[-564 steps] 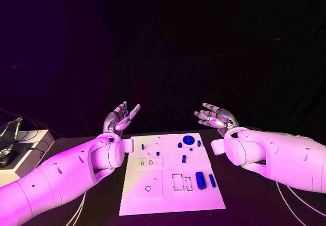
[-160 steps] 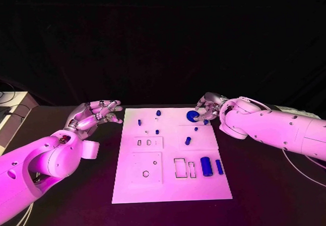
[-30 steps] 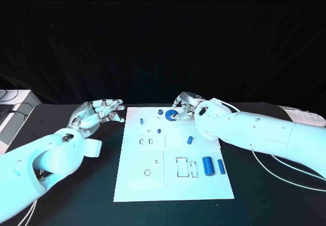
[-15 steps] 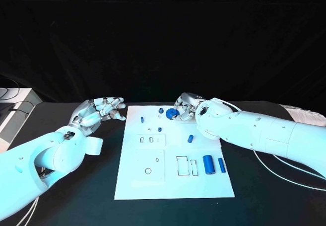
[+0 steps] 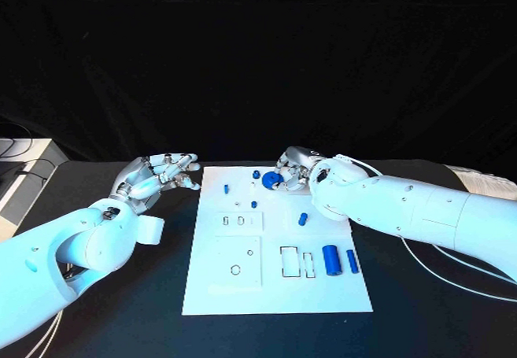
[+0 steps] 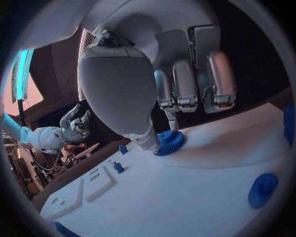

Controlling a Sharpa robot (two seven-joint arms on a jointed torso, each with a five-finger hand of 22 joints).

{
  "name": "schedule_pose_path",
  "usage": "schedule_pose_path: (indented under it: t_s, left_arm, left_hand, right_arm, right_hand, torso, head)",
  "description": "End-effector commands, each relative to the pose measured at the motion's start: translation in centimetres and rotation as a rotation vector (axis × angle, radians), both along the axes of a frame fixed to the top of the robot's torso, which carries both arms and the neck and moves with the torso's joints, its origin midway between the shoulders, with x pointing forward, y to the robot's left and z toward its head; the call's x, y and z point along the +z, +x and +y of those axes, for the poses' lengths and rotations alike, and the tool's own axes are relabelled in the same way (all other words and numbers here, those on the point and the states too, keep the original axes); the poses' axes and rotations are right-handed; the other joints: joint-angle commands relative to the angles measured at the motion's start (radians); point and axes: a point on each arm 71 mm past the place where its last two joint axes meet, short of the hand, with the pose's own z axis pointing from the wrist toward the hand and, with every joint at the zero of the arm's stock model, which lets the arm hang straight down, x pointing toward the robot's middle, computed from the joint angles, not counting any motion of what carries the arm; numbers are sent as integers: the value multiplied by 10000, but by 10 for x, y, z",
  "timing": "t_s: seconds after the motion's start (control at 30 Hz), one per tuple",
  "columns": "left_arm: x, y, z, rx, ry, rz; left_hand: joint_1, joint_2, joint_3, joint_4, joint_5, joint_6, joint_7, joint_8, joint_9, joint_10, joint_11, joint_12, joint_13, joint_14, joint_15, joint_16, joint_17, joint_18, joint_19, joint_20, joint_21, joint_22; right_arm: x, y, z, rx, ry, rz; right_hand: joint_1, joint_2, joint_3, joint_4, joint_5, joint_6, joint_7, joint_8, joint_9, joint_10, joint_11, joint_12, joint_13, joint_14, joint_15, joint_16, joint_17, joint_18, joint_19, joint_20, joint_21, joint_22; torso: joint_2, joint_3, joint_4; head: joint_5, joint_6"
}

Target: Assemble the parts on the task board

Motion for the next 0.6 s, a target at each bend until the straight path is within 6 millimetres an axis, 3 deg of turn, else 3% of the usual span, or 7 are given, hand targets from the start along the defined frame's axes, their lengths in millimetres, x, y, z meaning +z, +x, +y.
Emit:
schedule_pose_path:
  t_s: [0.03, 0.6]
  left_arm:
    - [1, 0, -2, -140, -40, -78]
    - [1, 0, -2, -129, -36, -66]
  left_hand:
    - [7, -71, 48, 12, -59, 47, -9, -52, 17, -58, -13, -48, -11, -56, -1, 55, 14, 21, -81, -4, 37, 15]
    - [8, -79, 95, 2, -59, 47, -1, -65, 26, -71, -6, -42, -9, -83, 5, 104, 53, 24, -140, 4, 128, 68]
  right_arm:
    - [-1, -1, 2, 157, -55, 24]
    - [3, -1, 5, 28, 19, -314]
  right_hand:
    - [-39, 109, -79, 50, 67, 63, 6, 56, 11, 1045, 21, 22, 2628, 1025, 24, 53, 2486, -69, 1048, 81, 54, 2627]
    - [-212, 87, -249, 122, 42, 40, 3, 29, 9, 1045, 17, 22, 2628, 1026, 18, 53, 2488, -69, 1048, 71, 54, 2627]
  torso:
    - [8, -5, 4]
    - [1, 3, 0]
  head:
    - [-2, -16]
    - [5, -78]
